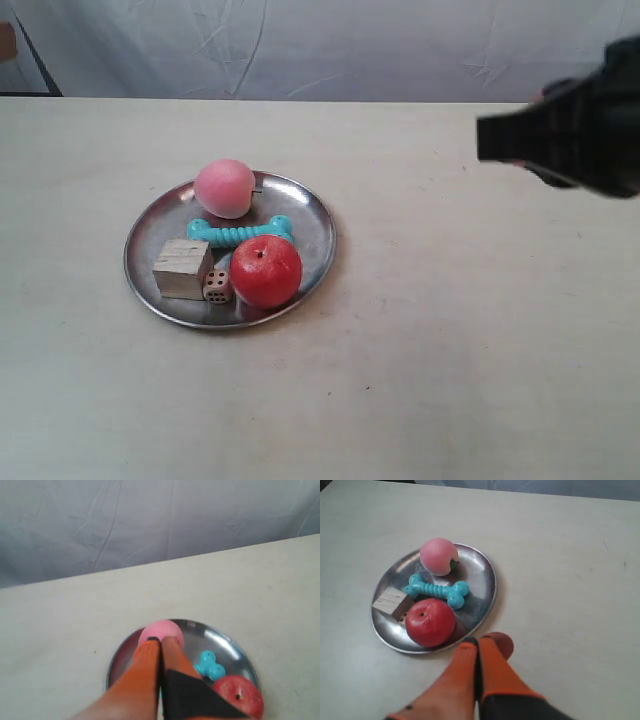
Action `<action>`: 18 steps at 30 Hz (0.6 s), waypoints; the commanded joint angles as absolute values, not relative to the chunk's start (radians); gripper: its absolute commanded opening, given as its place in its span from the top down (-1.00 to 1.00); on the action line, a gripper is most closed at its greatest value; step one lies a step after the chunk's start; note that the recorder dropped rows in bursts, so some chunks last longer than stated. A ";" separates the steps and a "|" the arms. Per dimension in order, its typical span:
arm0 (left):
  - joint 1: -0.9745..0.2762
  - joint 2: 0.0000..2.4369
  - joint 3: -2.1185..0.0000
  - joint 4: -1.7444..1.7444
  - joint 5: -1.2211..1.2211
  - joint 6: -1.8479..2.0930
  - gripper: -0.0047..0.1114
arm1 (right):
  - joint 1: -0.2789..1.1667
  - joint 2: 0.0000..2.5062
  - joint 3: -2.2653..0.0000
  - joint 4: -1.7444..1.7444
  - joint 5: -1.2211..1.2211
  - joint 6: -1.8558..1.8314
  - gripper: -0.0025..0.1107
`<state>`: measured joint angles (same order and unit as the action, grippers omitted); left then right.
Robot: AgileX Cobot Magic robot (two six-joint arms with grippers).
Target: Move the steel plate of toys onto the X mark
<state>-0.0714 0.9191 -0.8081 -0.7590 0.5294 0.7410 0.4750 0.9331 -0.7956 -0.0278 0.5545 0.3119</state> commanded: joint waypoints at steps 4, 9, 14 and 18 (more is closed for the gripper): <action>-0.074 0.812 -0.639 -0.726 0.499 0.761 0.91 | 0.479 0.732 -0.560 0.022 0.568 0.355 0.97; -0.074 0.812 -0.639 -0.694 0.506 0.761 0.91 | 0.479 0.681 -0.532 0.156 0.726 0.355 0.97; -0.074 0.812 -0.639 -0.694 0.506 0.761 0.91 | 0.479 0.679 -0.532 0.167 0.751 0.355 0.97; -0.074 0.812 -0.639 -0.694 0.506 0.761 0.91 | 0.479 0.679 -0.532 0.128 0.753 0.340 0.97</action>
<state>-0.0714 0.8222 -0.6419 -0.6992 0.5133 0.7584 0.4750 0.6865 -0.5329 0.1658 0.7495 0.3560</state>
